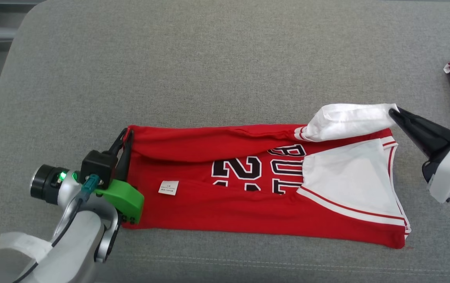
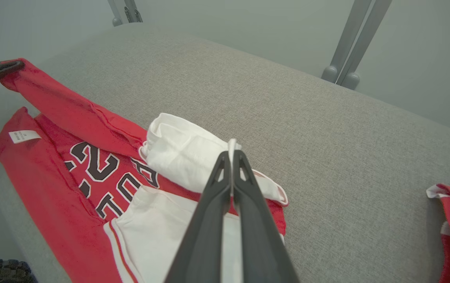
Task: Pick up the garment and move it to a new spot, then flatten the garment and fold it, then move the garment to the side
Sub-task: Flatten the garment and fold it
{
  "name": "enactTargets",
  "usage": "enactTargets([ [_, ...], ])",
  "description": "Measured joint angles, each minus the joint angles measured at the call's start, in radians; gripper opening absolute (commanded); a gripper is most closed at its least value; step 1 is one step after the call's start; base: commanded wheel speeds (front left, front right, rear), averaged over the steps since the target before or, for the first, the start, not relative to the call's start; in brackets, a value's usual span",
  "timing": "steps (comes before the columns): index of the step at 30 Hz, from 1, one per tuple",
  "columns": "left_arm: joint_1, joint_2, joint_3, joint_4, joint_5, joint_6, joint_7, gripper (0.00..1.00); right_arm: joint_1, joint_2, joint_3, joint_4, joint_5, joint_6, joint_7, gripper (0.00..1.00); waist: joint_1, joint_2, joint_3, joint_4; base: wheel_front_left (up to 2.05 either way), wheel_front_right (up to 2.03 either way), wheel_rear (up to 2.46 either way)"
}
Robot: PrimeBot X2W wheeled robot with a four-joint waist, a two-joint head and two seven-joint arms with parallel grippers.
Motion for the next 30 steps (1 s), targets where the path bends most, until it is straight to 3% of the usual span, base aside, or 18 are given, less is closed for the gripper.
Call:
enactTargets([
  [8, 0.077, 0.025, -0.036, 0.002, 0.031, 0.01, -0.02, 0.0, 0.067, -0.057, 0.087, -0.039, 0.026, 0.0, 0.047, 0.0, 0.0, 0.0, -0.009, -0.003, 0.0, 0.0, 0.0],
  [21, 0.08, 0.013, -0.056, 0.089, 0.063, 0.019, -0.043, 0.0, 0.122, -0.056, 0.181, -0.015, 0.086, 0.0, 0.157, 0.0, 0.0, 0.0, -0.041, -0.003, 0.0, 0.0, 0.0],
  [22, 0.08, 0.012, -0.057, 0.093, 0.064, 0.019, -0.044, 0.0, 0.126, -0.053, 0.185, -0.008, 0.091, 0.0, 0.162, 0.26, 0.0, 0.0, -0.044, -0.004, 0.0, 0.0, 0.0],
  [23, 0.08, 0.011, -0.06, 0.098, 0.064, 0.018, -0.045, 0.22, 0.13, -0.049, 0.188, 0.0, 0.095, 0.0, 0.167, 1.0, 0.0, 0.0, -0.048, -0.004, 0.0, 0.0, 0.0],
  [24, 0.081, 0.009, -0.063, 0.103, 0.065, 0.017, -0.046, 0.75, 0.134, -0.043, 0.19, 0.01, 0.106, 0.0, 0.176, 1.0, 0.0, 0.0, -0.051, -0.005, 0.0, 0.0, 0.0],
  [25, 0.082, 0.006, -0.064, 0.11, 0.064, 0.016, -0.046, 1.0, 0.139, -0.036, 0.191, 0.022, 0.116, 0.0, 0.186, 1.0, 0.0, 0.0, -0.055, -0.006, 0.0, 0.0, 0.0],
  [30, 0.111, -0.003, -0.061, 0.139, 0.031, 0.01, -0.036, 1.0, 0.154, -0.01, 0.179, 0.059, 0.117, 0.0, 0.181, 1.0, 0.0, 0.0, -0.077, -0.008, 0.0, 0.0, 0.0],
])
